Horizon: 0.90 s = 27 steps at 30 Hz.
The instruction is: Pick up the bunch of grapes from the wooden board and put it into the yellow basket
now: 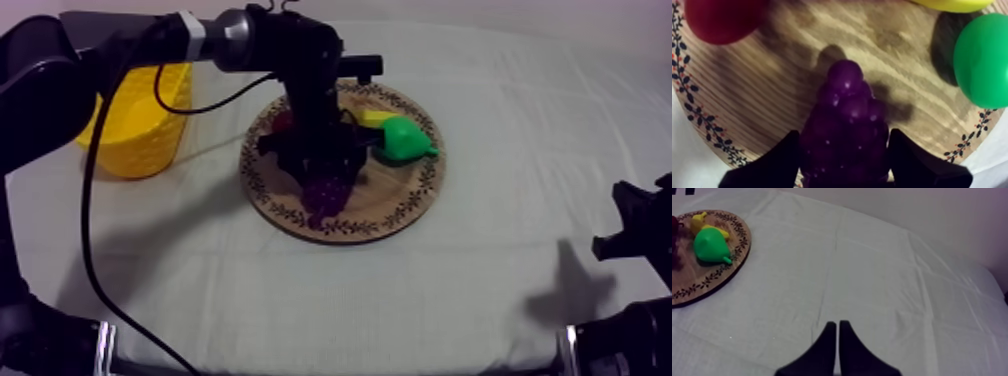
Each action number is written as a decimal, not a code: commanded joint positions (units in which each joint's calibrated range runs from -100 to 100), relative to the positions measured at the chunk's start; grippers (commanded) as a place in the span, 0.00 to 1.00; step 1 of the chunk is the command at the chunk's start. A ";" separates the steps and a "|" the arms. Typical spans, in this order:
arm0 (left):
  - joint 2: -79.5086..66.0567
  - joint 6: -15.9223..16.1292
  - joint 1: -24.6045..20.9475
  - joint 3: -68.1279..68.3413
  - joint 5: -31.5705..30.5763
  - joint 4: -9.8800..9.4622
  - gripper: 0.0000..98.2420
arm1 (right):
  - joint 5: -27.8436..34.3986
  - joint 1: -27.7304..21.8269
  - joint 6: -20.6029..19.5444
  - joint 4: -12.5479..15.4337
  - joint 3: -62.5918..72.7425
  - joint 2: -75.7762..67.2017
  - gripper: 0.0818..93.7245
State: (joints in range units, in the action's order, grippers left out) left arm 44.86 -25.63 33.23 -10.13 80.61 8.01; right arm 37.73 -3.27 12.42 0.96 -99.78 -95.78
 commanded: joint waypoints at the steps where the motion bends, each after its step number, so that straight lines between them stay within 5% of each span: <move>1: 0.08 -0.08 0.02 -0.05 -0.03 -0.07 0.55 | 0.01 -0.03 0.01 0.00 0.01 0.02 0.00; 27: -29.96 -3.21 1.23 20.50 -2.45 -2.03 0.55 | 0.01 -0.03 0.01 0.00 0.01 0.02 0.00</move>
State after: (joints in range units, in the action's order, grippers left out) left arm 19.12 -28.71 34.49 7.33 78.22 6.00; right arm 37.73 -3.27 12.42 0.96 -99.78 -95.78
